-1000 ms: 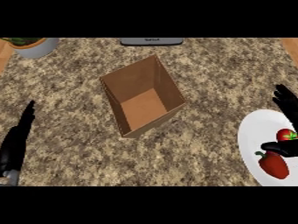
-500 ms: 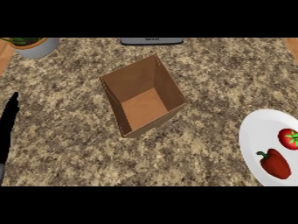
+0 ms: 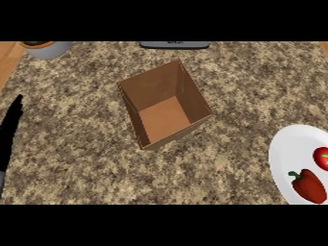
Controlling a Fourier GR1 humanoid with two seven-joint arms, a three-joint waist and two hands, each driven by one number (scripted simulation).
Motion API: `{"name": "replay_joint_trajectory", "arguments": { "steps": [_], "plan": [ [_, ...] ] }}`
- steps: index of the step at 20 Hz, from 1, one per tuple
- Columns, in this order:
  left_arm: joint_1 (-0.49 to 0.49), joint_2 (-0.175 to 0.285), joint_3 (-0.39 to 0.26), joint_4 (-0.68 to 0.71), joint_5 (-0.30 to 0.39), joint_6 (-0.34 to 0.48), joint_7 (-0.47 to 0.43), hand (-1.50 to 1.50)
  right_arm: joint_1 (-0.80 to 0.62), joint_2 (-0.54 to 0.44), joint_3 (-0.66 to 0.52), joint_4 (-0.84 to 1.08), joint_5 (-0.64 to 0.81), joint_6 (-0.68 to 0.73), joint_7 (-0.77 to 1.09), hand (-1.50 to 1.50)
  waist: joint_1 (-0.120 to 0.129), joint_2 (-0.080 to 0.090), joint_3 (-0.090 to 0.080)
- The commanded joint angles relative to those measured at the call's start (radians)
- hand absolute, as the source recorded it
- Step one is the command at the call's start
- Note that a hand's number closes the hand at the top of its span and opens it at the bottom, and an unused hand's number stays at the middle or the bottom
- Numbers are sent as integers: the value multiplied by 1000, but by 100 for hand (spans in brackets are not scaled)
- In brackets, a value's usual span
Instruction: Pick the tomato from the plate and place it in the cardboard box
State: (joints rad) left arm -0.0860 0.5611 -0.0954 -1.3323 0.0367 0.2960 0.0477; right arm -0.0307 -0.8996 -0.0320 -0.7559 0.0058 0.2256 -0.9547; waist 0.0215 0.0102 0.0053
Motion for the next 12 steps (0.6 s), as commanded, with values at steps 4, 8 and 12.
{"name": "replay_joint_trajectory", "arguments": {
  "steps": [4, 8, 12],
  "plan": [
    [15, -12, 3, 21, -22, -11, -38, 0, -138, -74, 143, 90, 230, 14, -37, -150, 10, -5, -3],
    [-68, -23, 8, 48, -35, -11, 17, 0, -238, -89, 231, 125, 361, 5, 67, -150, 7, -3, -4],
    [-37, -19, 28, 22, -54, -13, 30, 0, -293, -39, 275, 146, 431, 55, 110, -150, -6, -8, -5]
  ]
}}
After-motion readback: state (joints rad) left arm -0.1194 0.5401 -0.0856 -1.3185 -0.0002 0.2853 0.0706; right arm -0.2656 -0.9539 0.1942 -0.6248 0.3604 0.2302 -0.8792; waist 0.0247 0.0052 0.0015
